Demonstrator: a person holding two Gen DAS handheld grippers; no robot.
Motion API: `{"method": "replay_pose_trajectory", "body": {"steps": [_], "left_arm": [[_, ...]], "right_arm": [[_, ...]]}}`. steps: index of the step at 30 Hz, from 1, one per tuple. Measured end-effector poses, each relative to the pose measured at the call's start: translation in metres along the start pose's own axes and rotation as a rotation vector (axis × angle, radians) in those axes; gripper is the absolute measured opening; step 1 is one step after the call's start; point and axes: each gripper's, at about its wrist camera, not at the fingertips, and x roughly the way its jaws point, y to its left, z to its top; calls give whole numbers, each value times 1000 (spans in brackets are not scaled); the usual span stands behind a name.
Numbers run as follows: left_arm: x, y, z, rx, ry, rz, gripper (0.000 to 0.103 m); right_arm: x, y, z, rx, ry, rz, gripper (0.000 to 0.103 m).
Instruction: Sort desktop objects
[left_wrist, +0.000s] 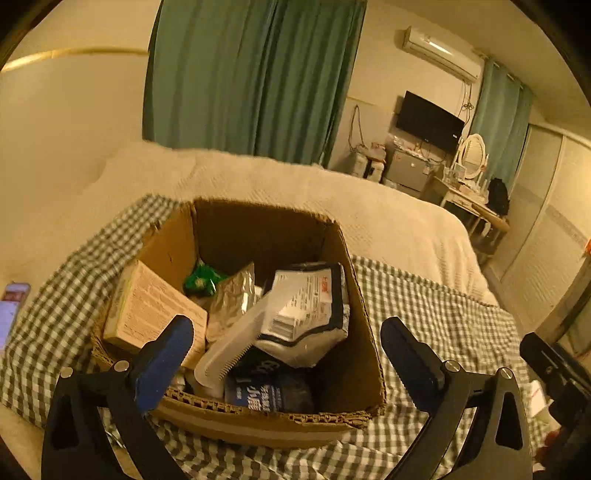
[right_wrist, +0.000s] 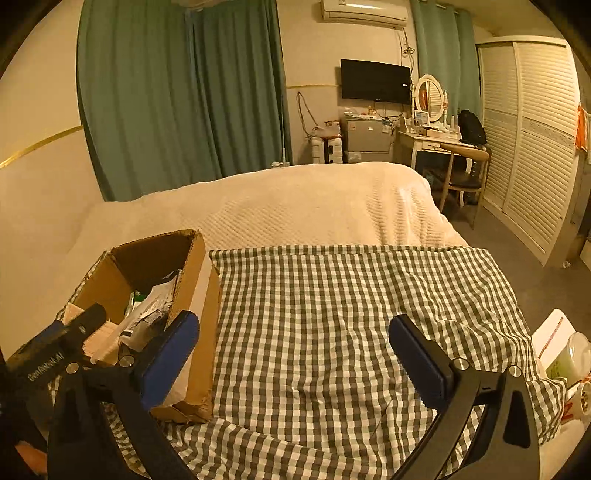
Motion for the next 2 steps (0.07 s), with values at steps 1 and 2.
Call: {"method": "replay_pose_trajectory", "body": {"steps": [1, 2], "left_arm": [[-1, -4, 0, 19, 1, -4, 103], [-3, -8, 2, 30, 1, -15, 103]], "right_arm": [[0, 0, 0, -2, 1, -2, 102], [0, -1, 0, -6, 4, -2, 102]]}}
